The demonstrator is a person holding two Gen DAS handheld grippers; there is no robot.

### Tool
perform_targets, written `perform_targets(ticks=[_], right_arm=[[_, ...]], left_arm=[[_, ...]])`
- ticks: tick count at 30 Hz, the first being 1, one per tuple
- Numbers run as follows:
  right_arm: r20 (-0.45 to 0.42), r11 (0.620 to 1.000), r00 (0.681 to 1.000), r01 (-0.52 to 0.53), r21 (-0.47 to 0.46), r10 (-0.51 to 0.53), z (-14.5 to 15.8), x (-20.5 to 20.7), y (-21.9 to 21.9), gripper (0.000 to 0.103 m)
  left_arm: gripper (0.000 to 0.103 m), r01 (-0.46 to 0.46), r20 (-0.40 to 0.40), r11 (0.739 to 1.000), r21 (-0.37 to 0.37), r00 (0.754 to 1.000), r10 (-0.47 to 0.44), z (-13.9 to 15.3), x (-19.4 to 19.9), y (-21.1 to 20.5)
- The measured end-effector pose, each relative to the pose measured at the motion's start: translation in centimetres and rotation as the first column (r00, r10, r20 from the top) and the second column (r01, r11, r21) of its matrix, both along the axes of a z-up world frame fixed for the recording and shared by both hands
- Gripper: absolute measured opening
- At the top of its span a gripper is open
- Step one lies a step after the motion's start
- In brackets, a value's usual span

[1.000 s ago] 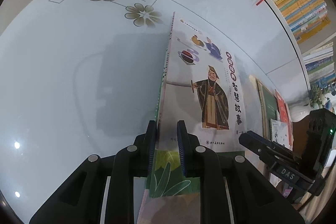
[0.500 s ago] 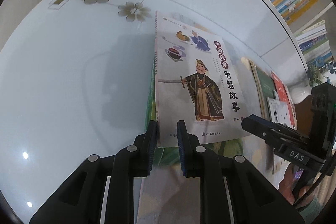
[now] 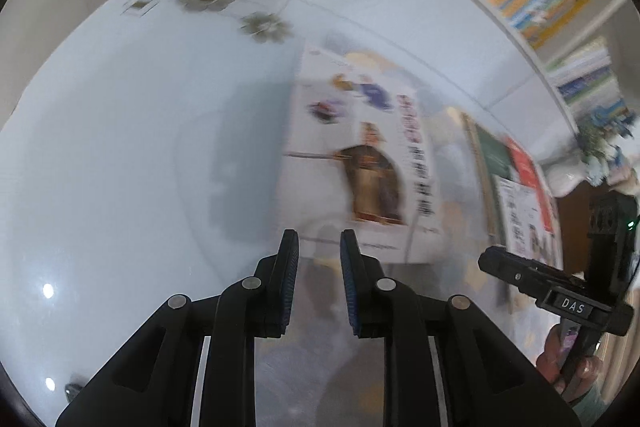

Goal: Organize books

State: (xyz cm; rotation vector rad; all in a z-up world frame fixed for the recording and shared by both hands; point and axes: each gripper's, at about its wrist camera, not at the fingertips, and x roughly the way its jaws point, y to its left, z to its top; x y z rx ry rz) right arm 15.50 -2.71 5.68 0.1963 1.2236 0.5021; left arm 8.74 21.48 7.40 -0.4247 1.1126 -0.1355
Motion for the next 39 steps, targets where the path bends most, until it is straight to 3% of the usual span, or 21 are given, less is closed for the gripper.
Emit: perform_targets(ticks=[1,6,10,15,18,22,25,28,31,34,36,39], right_arm=[[0.008,1.000,1.000,0.023,0.001,-0.023,0.3,-0.7,-1.3,0.055],[-0.006,0.984,0.984,0.179,0.014,-0.179,1.0,-5.1,-10.0,0.056],[-0.026,0.955,0.955,0.296,0.016,-0.295,1.1,-8.3,-17.2,0.056],[-0.053,0.913,0.913,0.406,0.042,-0.404,1.4,-10.9,-26.6,0.056],[-0.052,0.898,0.900,0.435,0.064,-0.432,2.0,-11.1,-30.5,0.056],[-0.026,0.896,0.900,0.437,0.082,-0.436,3.2,-10.9,-34.4,0.057],[-0.014,0.918,0.921,0.390,0.067,-0.390,3.3,-9.4,-34.9,0.057],[0.001,0.949,0.950,0.313,0.033,-0.314,2.6,-7.2,-34.3,0.057],[0.009,0.970,0.970,0.245,0.007,-0.245,1.5,-5.1,-33.6,0.057],[0.021,0.978,0.978,0.206,-0.027,-0.206,0.2,-2.8,-32.3,0.056],[0.035,0.982,0.981,0.189,-0.027,-0.188,-0.4,-1.8,-31.8,0.045],[0.053,0.986,0.986,0.159,-0.042,-0.157,-1.1,-1.0,-30.9,0.036]], left_arm=[[0.019,0.026,0.016,1.000,-0.007,1.000,-0.025,0.8,-0.3,-1.1],[0.027,0.160,0.066,0.985,-0.058,0.986,-0.156,3.3,-0.5,-7.9],[0.029,0.274,0.075,0.956,-0.107,0.961,-0.267,4.1,-0.9,-15.2],[0.044,0.363,0.058,0.926,-0.106,0.931,-0.359,4.2,-2.0,-24.4],[0.062,0.354,0.045,0.930,-0.104,0.935,-0.351,4.2,-2.1,-28.2],[0.062,0.293,0.024,0.953,-0.078,0.956,-0.292,3.5,-1.5,-30.8],[0.062,0.226,0.002,0.971,-0.079,0.974,-0.227,2.5,-1.1,-31.3],[0.062,0.164,-0.033,0.986,-0.016,0.986,-0.164,1.0,-0.5,-31.4],[0.060,0.113,-0.066,0.993,-0.009,0.991,-0.114,-0.8,0.1,-31.2],[0.049,0.051,-0.090,0.997,-0.051,0.994,-0.056,-2.5,0.5,-30.8],[0.043,0.020,-0.104,0.998,-0.058,0.994,-0.026,-3.2,0.7,-30.6],[0.042,-0.014,-0.118,0.996,-0.083,0.993,0.005,-4.1,0.7,-30.4]])
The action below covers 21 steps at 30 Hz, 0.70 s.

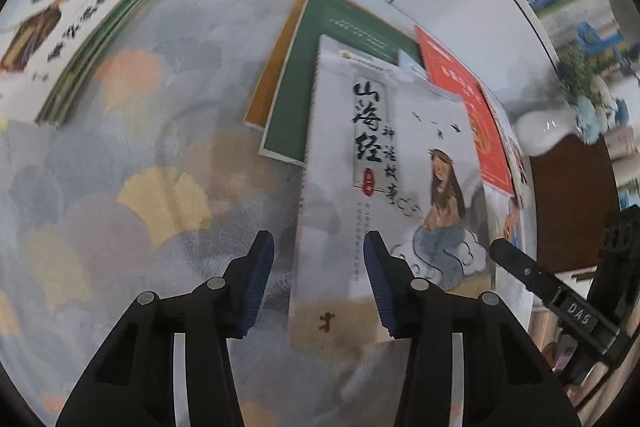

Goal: Organize books

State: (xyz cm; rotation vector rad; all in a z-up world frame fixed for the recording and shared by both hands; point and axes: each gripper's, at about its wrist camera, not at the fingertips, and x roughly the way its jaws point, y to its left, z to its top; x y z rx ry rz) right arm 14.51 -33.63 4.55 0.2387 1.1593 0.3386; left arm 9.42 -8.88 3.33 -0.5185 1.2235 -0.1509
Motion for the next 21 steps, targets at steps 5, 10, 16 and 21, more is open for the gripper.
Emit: perform_targets(ticks=[5,10,16,21], right_arm=[[-0.006,0.999,0.999,-0.050,-0.011,0.050,-1.1,0.6,0.9,0.033],[0.018,0.997,0.998,-0.067,-0.043,0.068,-1.0,0.0,0.5,0.032],[0.047,0.997,0.996,-0.071,-0.039,0.073,0.4,-2.8,-2.6,0.032],[-0.011,1.000,1.000,-0.010,-0.013,0.010,-0.3,-7.4,-7.1,0.032]], left_arm=[[0.041,0.012,-0.030,0.997,-0.073,0.999,-0.014,-1.2,-0.1,-0.8],[0.041,0.064,-0.008,0.991,-0.114,0.998,-0.065,-0.5,-1.0,-2.2],[0.041,0.156,0.036,0.968,-0.194,0.988,-0.152,1.3,-3.4,-5.3],[0.041,0.250,0.017,0.940,-0.231,0.967,-0.253,0.5,-5.8,-10.0]])
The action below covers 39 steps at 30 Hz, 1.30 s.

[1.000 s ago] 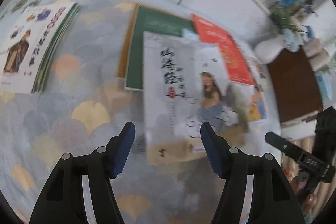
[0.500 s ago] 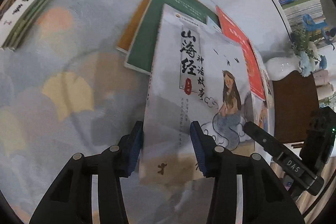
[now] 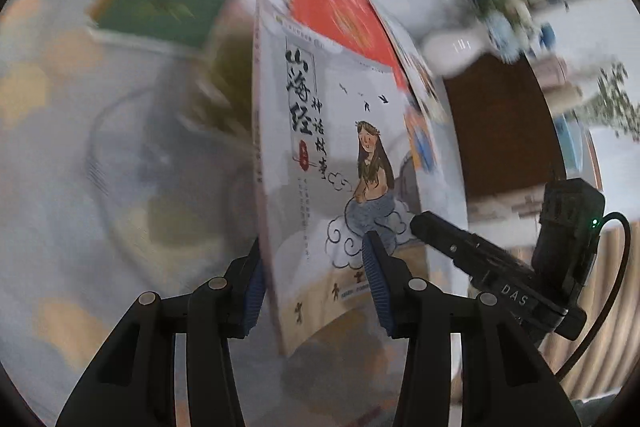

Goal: Organize books

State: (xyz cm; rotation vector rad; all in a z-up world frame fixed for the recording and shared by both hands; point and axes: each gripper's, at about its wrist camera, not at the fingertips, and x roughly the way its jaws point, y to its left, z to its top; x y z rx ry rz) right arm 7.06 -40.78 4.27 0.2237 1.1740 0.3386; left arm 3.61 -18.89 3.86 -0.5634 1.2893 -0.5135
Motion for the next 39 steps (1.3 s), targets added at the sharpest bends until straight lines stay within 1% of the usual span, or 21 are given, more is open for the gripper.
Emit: perform_targets(ticks=[3,4,5,6,7,9,13,15,19,20,23,25,26,28,29,31,32,33,35,38,39], right_arm=[[-0.038,0.998,0.998,0.055,0.015,-0.054,-0.9,-3.0,-2.6,0.032],[-0.053,0.997,0.996,0.076,0.012,-0.075,-1.4,-4.0,-3.6,0.032],[-0.064,0.996,0.994,0.089,0.008,-0.088,-1.7,-4.7,-4.2,0.032],[-0.078,0.995,0.992,0.099,0.004,-0.098,-2.0,-5.3,-4.8,0.032],[-0.095,0.994,0.990,0.109,0.002,-0.109,-2.4,-5.8,-5.4,0.032],[-0.123,0.990,0.983,0.140,-0.002,-0.140,-3.1,-7.0,-6.8,0.032],[-0.164,0.981,0.969,0.194,0.023,-0.187,-4.3,-8.4,-8.7,0.032],[-0.160,0.978,0.968,0.205,0.042,-0.196,-4.3,-8.7,-9.1,0.032],[-0.137,0.979,0.972,0.200,0.043,-0.192,-4.2,-9.0,-9.2,0.033],[-0.126,0.979,0.974,0.197,0.043,-0.190,-4.2,-9.1,-9.1,0.033],[-0.108,0.980,0.976,0.194,0.050,-0.188,-4.1,-9.6,-9.3,0.033],[-0.109,0.979,0.976,0.195,0.059,-0.188,-4.1,-9.6,-9.3,0.033],[-0.111,0.978,0.975,0.198,0.068,-0.190,-4.1,-9.7,-9.4,0.033],[-0.118,0.976,0.974,0.203,0.081,-0.193,-4.1,-9.6,-9.6,0.033],[-0.121,0.975,0.974,0.205,0.089,-0.194,-4.1,-9.7,-9.6,0.033],[-0.131,0.973,0.972,0.208,0.101,-0.194,-4.2,-9.7,-9.6,0.033],[-0.139,0.971,0.971,0.212,0.110,-0.196,-4.2,-9.7,-9.6,0.033],[-0.151,0.968,0.968,0.217,0.123,-0.198,-4.3,-9.7,-9.9,0.033],[-0.194,0.955,0.960,0.238,0.174,-0.204,-4.6,-9.6,-10.7,0.033],[-0.258,0.918,0.941,0.289,0.273,-0.219,-5.2,-9.8,-12.3,0.042],[-0.273,0.904,0.936,0.303,0.302,-0.223,-5.3,-10.0,-12.8,0.047]], left_arm=[[0.040,0.064,-0.013,0.998,0.021,0.998,-0.064,-0.8,-1.7,-2.9],[0.037,0.080,-0.016,0.996,0.030,0.997,-0.079,-1.0,-2.3,-3.6],[0.030,0.093,-0.024,0.995,0.030,0.995,-0.092,-1.3,-2.8,-4.4],[0.025,0.103,-0.037,0.995,0.021,0.994,-0.102,-1.7,-3.2,-4.9],[0.024,0.106,-0.043,0.994,0.023,0.994,-0.105,-1.8,-3.4,-5.2],[0.023,0.112,-0.036,0.993,0.045,0.993,-0.111,-1.9,-4.0,-5.9],[0.023,0.123,-0.048,0.991,0.052,0.992,-0.121,-2.1,-4.4,-6.6],[0.023,0.122,-0.052,0.991,0.059,0.992,-0.119,-2.2,-4.3,-6.6],[0.023,0.110,-0.058,0.993,0.051,0.993,-0.107,-2.3,-4.3,-6.5],[0.023,0.111,-0.054,0.993,0.038,0.993,-0.109,-2.1,-4.5,-6.6],[0.023,0.151,-0.013,0.986,-0.065,0.988,-0.152,-0.6,-4.9,-7.2],[0.022,0.155,0.002,0.981,-0.118,0.988,-0.156,0.2,-5.1,-7.7],[0.022,0.158,0.005,0.980,-0.123,0.987,-0.158,0.4,-5.1,-8.0],[0.012,0.157,0.005,0.984,-0.085,0.987,-0.158,0.1,-5.0,-8.7],[0.009,0.160,-0.001,0.986,-0.048,0.987,-0.160,-0.2,-4.9,-9.1],[0.008,0.154,-0.005,0.988,-0.033,0.988,-0.154,-0.7,-5.1,-9.4],[0.008,0.143,-0.002,0.988,-0.053,0.990,-0.143,-0.6,-5.2,-9.3],[0.008,0.134,-0.001,0.987,-0.090,0.991,-0.135,-0.5,-5.2,-8.9],[0.008,0.120,-0.016,0.980,-0.160,0.992,-0.124,-0.4,-4.9,-8.7],[0.007,0.095,-0.055,0.968,-0.232,0.992,-0.110,-0.7,-4.3,-8.5],[0.007,0.087,-0.067,0.963,-0.254,0.992,-0.107,-0.8,-4.3,-8.3]])
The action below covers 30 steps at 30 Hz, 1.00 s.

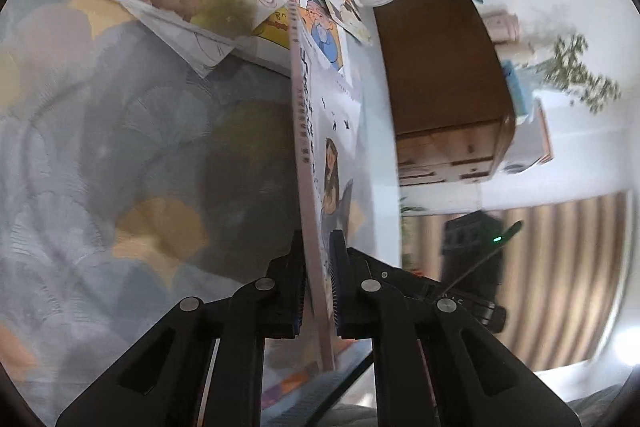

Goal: Organize books

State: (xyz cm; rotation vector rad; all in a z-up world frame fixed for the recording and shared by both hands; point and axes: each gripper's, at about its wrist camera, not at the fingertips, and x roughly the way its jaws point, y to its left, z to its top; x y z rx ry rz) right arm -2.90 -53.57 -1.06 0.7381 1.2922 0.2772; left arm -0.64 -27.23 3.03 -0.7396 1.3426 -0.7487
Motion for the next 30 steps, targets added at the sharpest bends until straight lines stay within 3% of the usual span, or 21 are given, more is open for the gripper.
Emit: perform_targets(ticks=[3,7,15,19,21,22,24,27,30], right_arm=[[-0.017,0.994,0.999,0.045,0.104,-0.044,-0.6,-0.7,-1.4,0.055],[-0.045,0.971,0.995,0.096,0.217,-0.089,-1.7,-1.7,-2.6,0.056],[-0.079,0.889,0.983,0.184,0.419,-0.166,-4.1,-2.7,-4.2,0.059],[-0.062,0.855,0.980,0.196,0.480,-0.190,-4.2,-3.1,-4.5,0.067],[-0.054,0.837,0.978,0.201,0.510,-0.202,-4.2,-2.8,-4.5,0.067],[-0.049,0.833,0.977,0.201,0.516,-0.205,-4.1,-2.6,-4.5,0.058],[-0.020,0.844,0.980,0.181,0.505,-0.198,-3.4,-2.9,-4.3,0.042],[0.033,0.898,0.985,0.139,0.418,-0.168,-2.0,-2.8,-3.7,0.026],[0.126,0.966,0.987,0.061,0.253,-0.095,0.8,-2.9,-2.7,0.026]], left_arm=[[0.008,-0.015,-0.038,0.998,-0.061,0.999,0.013,-0.3,0.2,0.0],[0.008,-0.010,-0.064,0.995,-0.098,0.998,0.003,-0.3,0.6,-0.6],[0.008,-0.054,-0.171,0.966,-0.253,0.985,0.011,-1.1,1.2,-0.7],[0.008,-0.065,-0.196,0.952,-0.299,0.981,0.005,-0.9,1.4,-1.0],[0.008,-0.062,-0.203,0.951,-0.304,0.979,-0.002,-1.0,1.5,-1.3],[0.008,-0.060,-0.206,0.952,-0.300,0.979,-0.003,-1.1,1.5,-1.4],[0.008,-0.052,-0.193,0.963,-0.265,0.981,0.000,-1.1,1.5,-1.3],[0.007,-0.018,-0.138,0.984,-0.180,0.990,-0.007,-0.4,1.6,-1.2],[0.007,0.029,-0.083,0.990,-0.138,0.996,-0.040,0.8,1.7,-1.4]])
